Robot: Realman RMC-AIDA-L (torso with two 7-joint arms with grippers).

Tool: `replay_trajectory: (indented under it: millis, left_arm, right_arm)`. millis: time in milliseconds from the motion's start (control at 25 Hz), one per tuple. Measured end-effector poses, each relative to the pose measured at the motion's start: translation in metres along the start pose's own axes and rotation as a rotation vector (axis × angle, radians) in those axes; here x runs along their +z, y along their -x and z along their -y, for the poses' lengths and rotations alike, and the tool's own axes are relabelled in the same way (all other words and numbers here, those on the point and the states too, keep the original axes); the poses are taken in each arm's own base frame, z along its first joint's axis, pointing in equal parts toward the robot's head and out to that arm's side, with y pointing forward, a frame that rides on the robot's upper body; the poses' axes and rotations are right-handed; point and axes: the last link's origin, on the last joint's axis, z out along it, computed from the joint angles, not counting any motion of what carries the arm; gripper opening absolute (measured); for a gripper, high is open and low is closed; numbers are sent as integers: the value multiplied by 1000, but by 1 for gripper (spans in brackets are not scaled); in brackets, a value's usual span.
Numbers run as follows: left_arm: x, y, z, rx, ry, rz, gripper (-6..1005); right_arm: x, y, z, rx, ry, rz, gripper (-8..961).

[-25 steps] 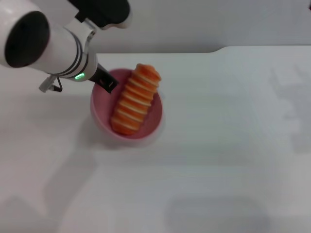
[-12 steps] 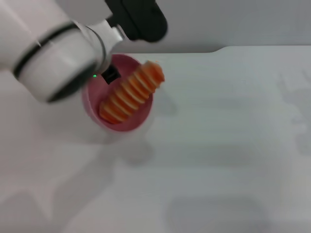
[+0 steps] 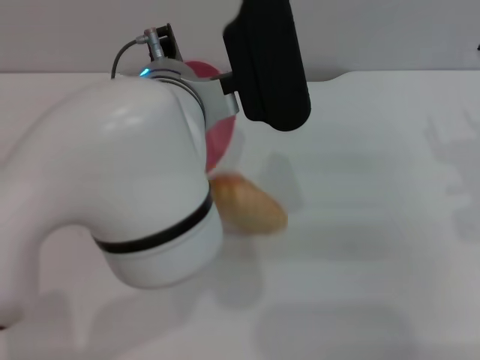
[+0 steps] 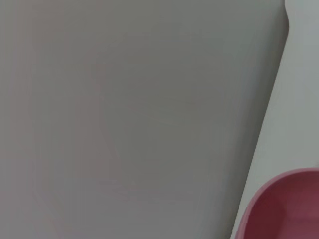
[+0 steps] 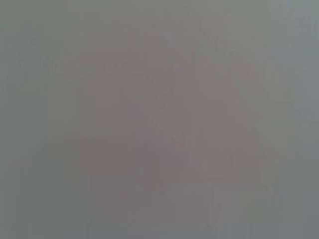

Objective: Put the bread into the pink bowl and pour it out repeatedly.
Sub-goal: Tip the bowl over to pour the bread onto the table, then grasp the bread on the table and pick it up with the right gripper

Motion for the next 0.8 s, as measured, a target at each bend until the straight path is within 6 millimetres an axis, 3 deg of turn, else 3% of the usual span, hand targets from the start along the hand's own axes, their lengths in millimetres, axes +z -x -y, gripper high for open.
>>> replay_trajectory:
  millis: [360,560,640,800]
  left_arm:
    - [1,0,13,-127,-27,-3,47]
    - [7,9,33,-344,48,25,47]
    - [11,21,45,-482,150,69,47]
    - [16,42,57,-572,210,162,47]
  right_arm:
    - [4,1,-17,37,55,-62,667]
    - [12,11,-33,89,110,-187,666]
    - [13,20,-42,92,138,-261,666]
    - [7,38,-63,88,208,-397,666]
